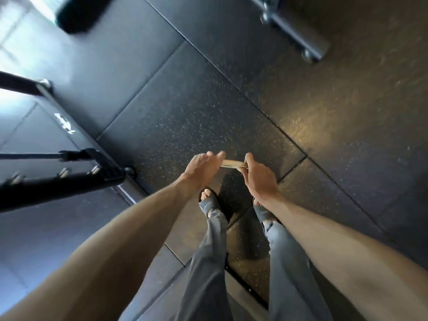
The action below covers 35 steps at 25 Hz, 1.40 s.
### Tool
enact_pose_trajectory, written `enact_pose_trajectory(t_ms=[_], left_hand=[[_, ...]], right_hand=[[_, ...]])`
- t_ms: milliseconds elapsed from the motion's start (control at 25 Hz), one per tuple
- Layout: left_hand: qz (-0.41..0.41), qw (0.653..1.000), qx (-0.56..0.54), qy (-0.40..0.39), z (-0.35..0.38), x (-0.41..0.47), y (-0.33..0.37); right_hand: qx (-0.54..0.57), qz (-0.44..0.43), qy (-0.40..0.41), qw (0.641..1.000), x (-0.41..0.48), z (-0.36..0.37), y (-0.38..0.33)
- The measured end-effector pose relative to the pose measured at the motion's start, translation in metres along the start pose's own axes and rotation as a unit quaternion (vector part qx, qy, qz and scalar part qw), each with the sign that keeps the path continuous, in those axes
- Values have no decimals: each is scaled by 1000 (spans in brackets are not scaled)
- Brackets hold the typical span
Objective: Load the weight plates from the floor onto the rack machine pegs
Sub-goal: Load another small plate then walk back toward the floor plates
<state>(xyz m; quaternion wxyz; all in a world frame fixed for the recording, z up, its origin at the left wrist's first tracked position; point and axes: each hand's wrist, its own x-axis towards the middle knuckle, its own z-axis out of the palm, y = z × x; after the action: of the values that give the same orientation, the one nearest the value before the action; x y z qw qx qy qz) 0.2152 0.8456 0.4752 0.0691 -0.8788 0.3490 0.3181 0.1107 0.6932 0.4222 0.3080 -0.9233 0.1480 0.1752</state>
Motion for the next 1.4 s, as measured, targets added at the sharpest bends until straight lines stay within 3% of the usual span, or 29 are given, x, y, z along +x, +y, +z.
enact_pose_trajectory(t_ms=[80, 200, 320, 400, 440, 480, 560, 600, 640, 800, 880, 1000, 1080, 1160, 1240, 1320, 1400], left_hand=[[-17, 1000, 15, 13, -34, -48, -3], [-91, 995, -12, 27, -61, -124, 0], [-151, 985, -45, 64, -60, -196, 2], [-232, 959, -130, 98, -40, -246, -1], [-290, 926, -208, 123, -27, -269, -3], [-353, 867, -320, 144, -14, -289, -3], [-461, 670, -558, 165, 5, -327, 4], [-502, 576, -620, 179, 20, -346, 6], [-531, 509, -649, 193, 34, -362, 8], [-625, 366, -653, 223, 104, -433, 9], [-652, 302, -656, 231, 137, -469, 4], [-684, 244, -641, 249, 174, -518, -13], [-696, 207, -631, 273, 197, -547, -29], [-688, 187, -630, 307, 218, -575, -46], [-662, 190, -636, 348, 236, -604, -68], [-642, 189, -639, 380, 245, -629, -91], [-637, 189, -631, 400, 251, -652, -115]], right_hand=[[13, -30, -35, 999, -17, -30, -34], [-78, -134, -63, 986, -40, -58, -88], [-166, -263, -96, 946, -67, -73, -136], [-201, -339, -131, 910, -91, -71, -166], [-226, -371, -148, 889, -104, -67, -182], [-247, -391, -167, 871, -118, -60, -198], [-286, -416, -213, 836, -149, -42, -232], [-308, -446, -231, 808, -167, -29, -250], [-330, -482, -241, 775, -184, -19, -266], [-366, -636, -256, 629, -245, 31, -320], [-380, -637, -305, 598, -269, 62, -343], [-419, -595, -395, 561, -286, 114, -384], [-420, -566, -422, 570, -291, 142, -416], [-376, -512, -416, 650, -290, 176, -454], [-325, -403, -458, 722, -297, 212, -496], [-274, -296, -532, 744, -310, 241, -538], [-261, -286, -546, 743, -320, 263, -576]])
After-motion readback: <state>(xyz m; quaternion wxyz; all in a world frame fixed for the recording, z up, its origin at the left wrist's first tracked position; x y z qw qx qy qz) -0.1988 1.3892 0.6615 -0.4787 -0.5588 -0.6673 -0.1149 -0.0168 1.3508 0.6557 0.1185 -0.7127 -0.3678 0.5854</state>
